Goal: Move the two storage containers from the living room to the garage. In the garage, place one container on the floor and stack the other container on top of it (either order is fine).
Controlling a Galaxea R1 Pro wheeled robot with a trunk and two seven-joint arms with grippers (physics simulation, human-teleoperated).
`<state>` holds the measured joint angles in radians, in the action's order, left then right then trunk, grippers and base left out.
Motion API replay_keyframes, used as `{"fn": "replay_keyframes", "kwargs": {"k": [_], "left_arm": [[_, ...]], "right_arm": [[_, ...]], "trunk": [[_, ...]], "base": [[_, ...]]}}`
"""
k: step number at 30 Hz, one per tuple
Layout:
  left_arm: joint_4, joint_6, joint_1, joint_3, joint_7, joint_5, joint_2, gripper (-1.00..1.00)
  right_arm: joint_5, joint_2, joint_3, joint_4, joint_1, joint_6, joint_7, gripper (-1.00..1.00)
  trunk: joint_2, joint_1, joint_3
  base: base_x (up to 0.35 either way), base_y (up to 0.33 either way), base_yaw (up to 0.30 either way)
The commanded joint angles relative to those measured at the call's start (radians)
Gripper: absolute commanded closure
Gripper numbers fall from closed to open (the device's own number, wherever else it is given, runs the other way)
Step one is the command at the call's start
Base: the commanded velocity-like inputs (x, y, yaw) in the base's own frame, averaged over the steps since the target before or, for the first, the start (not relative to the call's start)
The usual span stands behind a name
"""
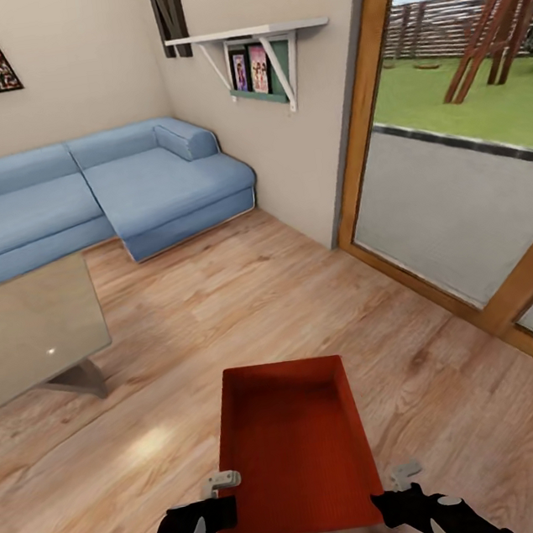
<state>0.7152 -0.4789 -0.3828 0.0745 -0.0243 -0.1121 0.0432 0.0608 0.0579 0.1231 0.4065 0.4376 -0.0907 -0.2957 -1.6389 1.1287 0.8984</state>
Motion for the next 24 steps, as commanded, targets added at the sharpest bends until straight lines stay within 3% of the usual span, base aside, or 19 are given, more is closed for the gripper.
{"fn": "replay_keyframes", "kwargs": {"k": [1,24], "left_arm": [[0.0,-0.006,0.0,-0.007,0.006,0.017,0.001,1.0],[0.0,-0.004,-0.001,-0.007,0.006,0.017,0.001,1.0]], "right_arm": [[0.006,-0.023,-0.003,0.005,0.0,-0.006,-0.002,1.0],[0.005,-0.024,-0.003,0.005,0.0,-0.006,-0.002,1.0]], "trunk": [[0.007,-0.004,-0.003],[0.168,-0.092,-0.084]], "base": [[0.0,0.0,0.297],[0.0,0.0,0.297]]}}
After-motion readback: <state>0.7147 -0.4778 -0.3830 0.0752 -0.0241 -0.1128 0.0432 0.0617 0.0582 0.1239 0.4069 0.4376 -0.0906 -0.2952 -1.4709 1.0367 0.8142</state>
